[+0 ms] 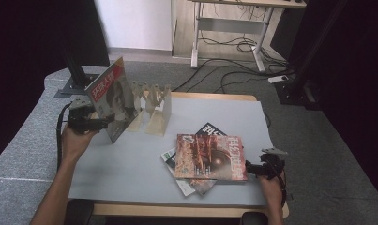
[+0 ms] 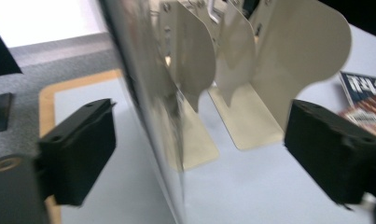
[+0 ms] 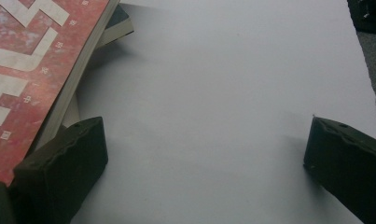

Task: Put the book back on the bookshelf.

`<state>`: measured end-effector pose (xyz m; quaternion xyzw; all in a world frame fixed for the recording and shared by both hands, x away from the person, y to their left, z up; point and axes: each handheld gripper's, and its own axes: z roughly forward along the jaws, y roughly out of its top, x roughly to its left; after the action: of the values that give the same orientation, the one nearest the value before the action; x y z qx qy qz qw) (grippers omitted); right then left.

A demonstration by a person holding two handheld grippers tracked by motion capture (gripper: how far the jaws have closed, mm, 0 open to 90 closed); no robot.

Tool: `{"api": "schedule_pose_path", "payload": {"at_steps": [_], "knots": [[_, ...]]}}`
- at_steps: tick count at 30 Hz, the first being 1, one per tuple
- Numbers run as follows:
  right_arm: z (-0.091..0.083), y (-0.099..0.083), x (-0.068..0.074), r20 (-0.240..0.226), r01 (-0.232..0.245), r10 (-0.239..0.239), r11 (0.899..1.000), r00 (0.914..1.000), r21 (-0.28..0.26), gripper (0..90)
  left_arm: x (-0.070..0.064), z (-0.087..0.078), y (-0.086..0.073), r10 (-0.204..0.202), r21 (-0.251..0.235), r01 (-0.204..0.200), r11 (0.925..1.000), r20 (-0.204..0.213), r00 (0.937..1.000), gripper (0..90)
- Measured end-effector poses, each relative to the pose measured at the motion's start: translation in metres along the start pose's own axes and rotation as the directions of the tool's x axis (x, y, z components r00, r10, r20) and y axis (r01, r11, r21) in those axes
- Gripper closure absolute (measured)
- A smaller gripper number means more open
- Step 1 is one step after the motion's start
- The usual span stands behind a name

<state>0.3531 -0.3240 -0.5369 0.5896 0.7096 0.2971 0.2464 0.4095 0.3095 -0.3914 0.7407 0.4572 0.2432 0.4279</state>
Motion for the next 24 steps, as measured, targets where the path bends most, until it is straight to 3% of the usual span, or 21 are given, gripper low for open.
{"api": "schedule_pose_path", "payload": {"at_steps": [6, 16, 24], "knots": [[0.0, 0.0, 0.0, 0.0, 0.0, 0.0, 1.0, 1.0, 0.0, 0.0, -0.002, -0.002, -0.009, 0.017, 0.018, -0.018, 0.9997, 0.01, 0.9998, 0.0], [0.0, 0.0, 0.0, 0.0, 0.002, -0.002, 1.0, 1.0, -0.002, 0.0, -0.014, -0.007, -0.029, 0.056, 0.028, -0.057, 0.998, 0.042, 0.9976, 0.0], [0.0, 0.0, 0.0, 0.0, 0.004, -0.004, 1.0, 1.0, -0.002, 0.0, -0.042, -0.002, -0.045, 0.08, 0.038, -0.085, 0.9957, 0.121, 0.9894, 0.0]]}}
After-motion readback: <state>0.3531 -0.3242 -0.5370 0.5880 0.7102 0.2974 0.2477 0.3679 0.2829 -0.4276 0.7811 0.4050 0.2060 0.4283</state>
